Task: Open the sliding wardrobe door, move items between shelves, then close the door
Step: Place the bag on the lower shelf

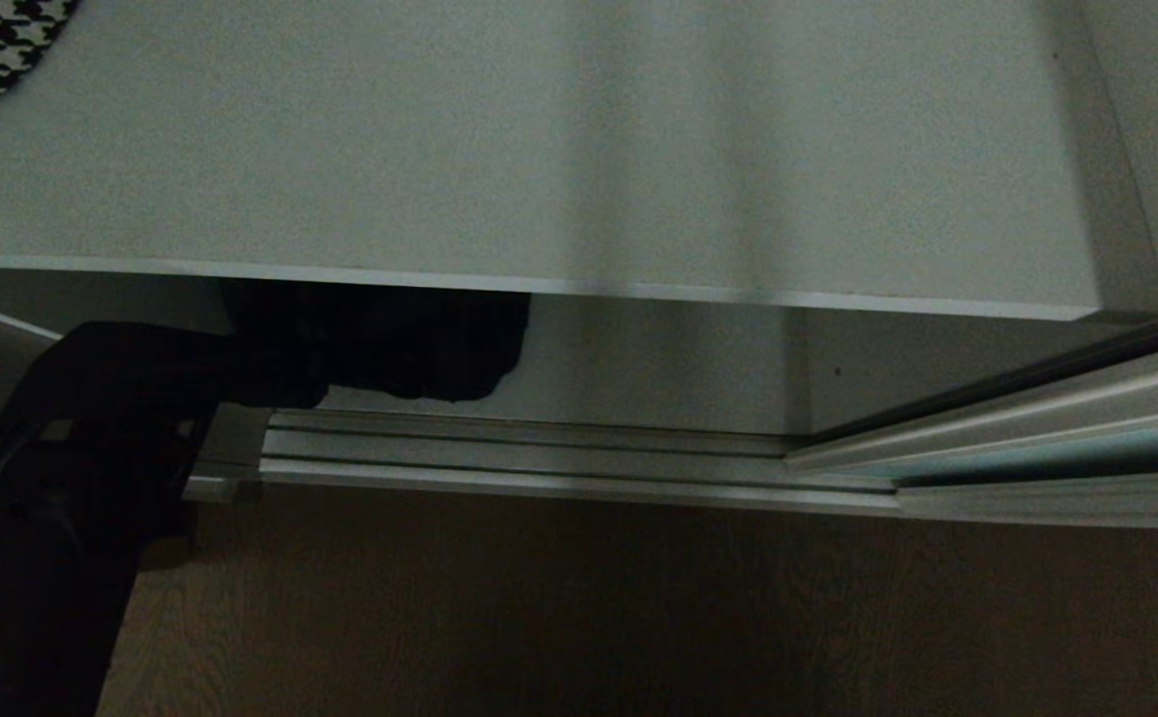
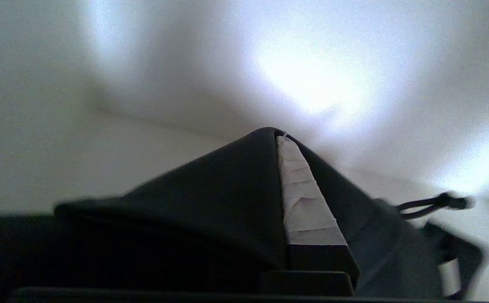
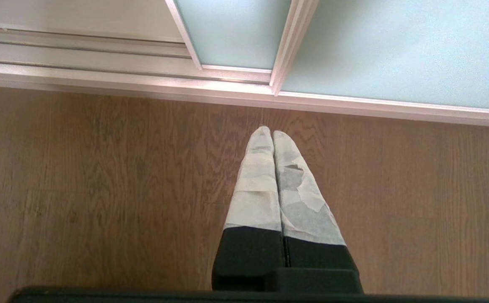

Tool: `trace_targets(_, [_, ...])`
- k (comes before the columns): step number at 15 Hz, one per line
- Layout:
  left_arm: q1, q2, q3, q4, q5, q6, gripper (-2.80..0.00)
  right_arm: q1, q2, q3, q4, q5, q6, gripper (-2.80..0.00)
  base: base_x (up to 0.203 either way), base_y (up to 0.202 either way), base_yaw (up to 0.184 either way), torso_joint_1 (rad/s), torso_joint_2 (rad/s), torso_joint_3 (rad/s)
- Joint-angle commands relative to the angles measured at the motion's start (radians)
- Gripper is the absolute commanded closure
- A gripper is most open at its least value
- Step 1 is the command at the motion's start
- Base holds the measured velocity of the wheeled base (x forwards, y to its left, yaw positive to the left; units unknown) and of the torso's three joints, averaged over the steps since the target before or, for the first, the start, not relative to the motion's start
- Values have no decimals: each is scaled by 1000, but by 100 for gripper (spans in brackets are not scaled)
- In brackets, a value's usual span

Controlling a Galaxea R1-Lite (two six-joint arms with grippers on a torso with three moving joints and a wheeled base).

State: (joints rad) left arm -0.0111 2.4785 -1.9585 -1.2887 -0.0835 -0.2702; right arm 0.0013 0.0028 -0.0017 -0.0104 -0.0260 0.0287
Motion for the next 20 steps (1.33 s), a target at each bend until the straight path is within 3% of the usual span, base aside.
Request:
trace_targets(1, [0, -20, 0, -6, 46, 37, 0, 0, 0, 1, 0, 0, 0, 0, 0, 0, 0, 0, 0, 0])
trace_targets(2, [0, -8, 0, -3, 69, 94, 0, 0, 0, 2, -1, 0, 0, 0, 0, 0, 0, 0, 0, 0])
trace_targets(5, [0, 26, 0, -21, 174, 129, 0, 0, 0, 0, 0, 0, 0, 0, 0, 0, 0, 0, 0, 0])
trace_targets(8, [0, 22, 0, -20, 166, 123, 0, 0, 0, 0, 0, 0, 0, 0, 0, 0, 0, 0, 0, 0])
trace_targets(9, [0, 20, 0, -12, 166, 126, -280, 0, 0, 0, 0, -2, 0, 0, 0, 0, 0, 0, 0, 0])
trace_targets(12, [0, 14, 1, 52, 154, 121, -280, 0, -1, 0, -1, 0, 0, 0, 0, 0, 0, 0, 0, 0])
trace_targets(14, [0, 10, 2, 164, 78, 97, -280, 0, 0, 0, 0, 0, 0, 0, 0, 0, 0, 0, 0, 0])
trace_targets(16, [0, -6, 3, 272, 25, 30, -280, 0, 0, 0, -2, 0, 0, 0, 0, 0, 0, 0, 0, 0])
trace_targets(20, [0, -24, 3, 273, 43, 29, -280, 0, 0, 0, 0, -1, 0, 0, 0, 0, 0, 0, 0, 0])
